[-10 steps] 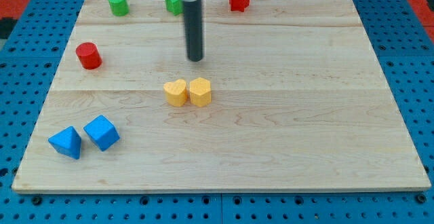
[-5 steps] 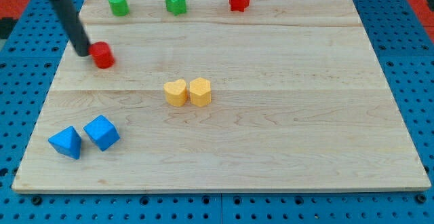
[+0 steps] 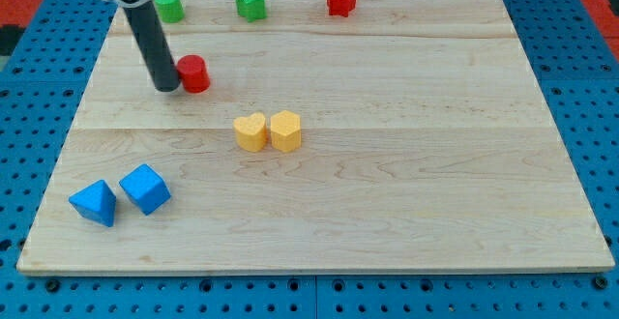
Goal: Slide the red circle parallel to the right of the red star
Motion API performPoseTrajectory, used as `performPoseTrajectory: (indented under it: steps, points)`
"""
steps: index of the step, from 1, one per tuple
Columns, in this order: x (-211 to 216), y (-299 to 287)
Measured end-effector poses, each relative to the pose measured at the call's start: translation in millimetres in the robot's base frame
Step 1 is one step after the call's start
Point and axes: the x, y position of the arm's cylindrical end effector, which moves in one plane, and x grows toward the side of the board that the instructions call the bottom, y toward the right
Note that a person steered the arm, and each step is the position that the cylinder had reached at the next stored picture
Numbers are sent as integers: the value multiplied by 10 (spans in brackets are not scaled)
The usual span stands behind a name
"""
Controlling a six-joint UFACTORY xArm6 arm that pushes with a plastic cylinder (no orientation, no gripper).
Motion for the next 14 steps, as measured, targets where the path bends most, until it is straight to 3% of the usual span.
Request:
performPoseTrajectory:
  steps: [2,5,10,14]
  points:
    - [-326,280]
    - [-439,994]
    - [-1128,942]
    - [-1229,2578]
